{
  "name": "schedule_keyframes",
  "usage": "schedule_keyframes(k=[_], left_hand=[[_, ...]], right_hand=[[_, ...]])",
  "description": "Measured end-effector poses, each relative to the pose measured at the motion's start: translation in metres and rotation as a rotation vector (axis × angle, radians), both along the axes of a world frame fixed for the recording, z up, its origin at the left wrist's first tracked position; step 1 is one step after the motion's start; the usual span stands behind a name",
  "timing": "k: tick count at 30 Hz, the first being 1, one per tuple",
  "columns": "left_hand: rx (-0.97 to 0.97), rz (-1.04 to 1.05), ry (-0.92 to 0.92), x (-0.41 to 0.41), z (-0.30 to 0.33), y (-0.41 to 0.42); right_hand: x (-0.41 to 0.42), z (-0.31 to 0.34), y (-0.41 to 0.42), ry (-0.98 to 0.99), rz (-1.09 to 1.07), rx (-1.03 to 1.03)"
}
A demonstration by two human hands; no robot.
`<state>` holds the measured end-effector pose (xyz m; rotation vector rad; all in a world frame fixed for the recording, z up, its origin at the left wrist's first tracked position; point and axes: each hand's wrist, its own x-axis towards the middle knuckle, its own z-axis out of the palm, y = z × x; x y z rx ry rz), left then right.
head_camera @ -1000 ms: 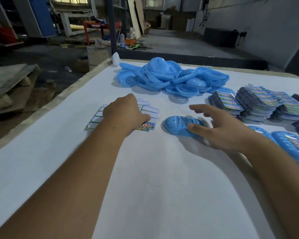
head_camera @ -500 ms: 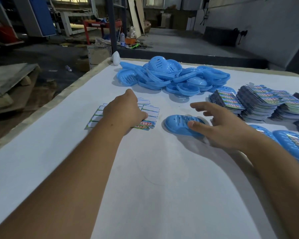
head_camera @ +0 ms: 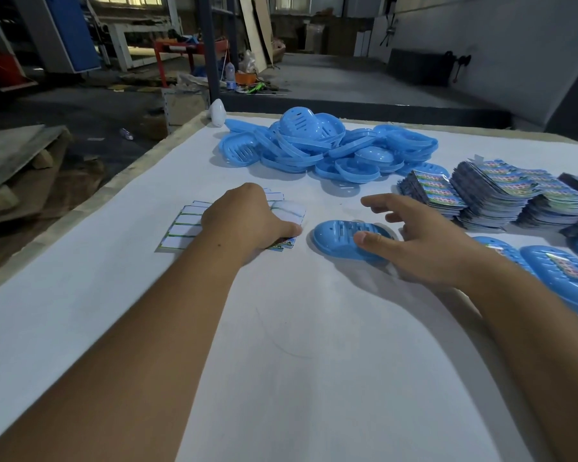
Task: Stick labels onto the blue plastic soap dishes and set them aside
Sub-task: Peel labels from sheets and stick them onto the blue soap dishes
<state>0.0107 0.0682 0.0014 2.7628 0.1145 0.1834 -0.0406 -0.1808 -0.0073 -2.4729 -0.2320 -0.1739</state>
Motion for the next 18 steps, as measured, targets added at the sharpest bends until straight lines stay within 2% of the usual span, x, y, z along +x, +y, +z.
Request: schedule_keyframes(k=[4,8,10,13,18], left_hand=[[-0.198,-0.031,0.026,0.000,0.003,0.001],[-0.673,-0.031,-0.002,-0.003,0.009,-0.003],[-0.812,-0.070,-0.027,-0.007,0.013,-0.009],[-0.966,-0.148,-0.022,-0.015,0.017,-0.020],[-1.099,-0.233,0.065,-0.026,0.015,-0.040]], right_hand=[[0.000,-0.001,0.001,-0.002,-0.013,0.018],[0.000,0.000,0.004,-0.058,-0.018,0.069],[-0.001,0.003,0.008,-0.156,-0.031,0.111],[-0.002,0.008,0.012,-0.267,-0.033,0.244],[-0.003,0.007,0.019,-0.117,0.045,0.568]])
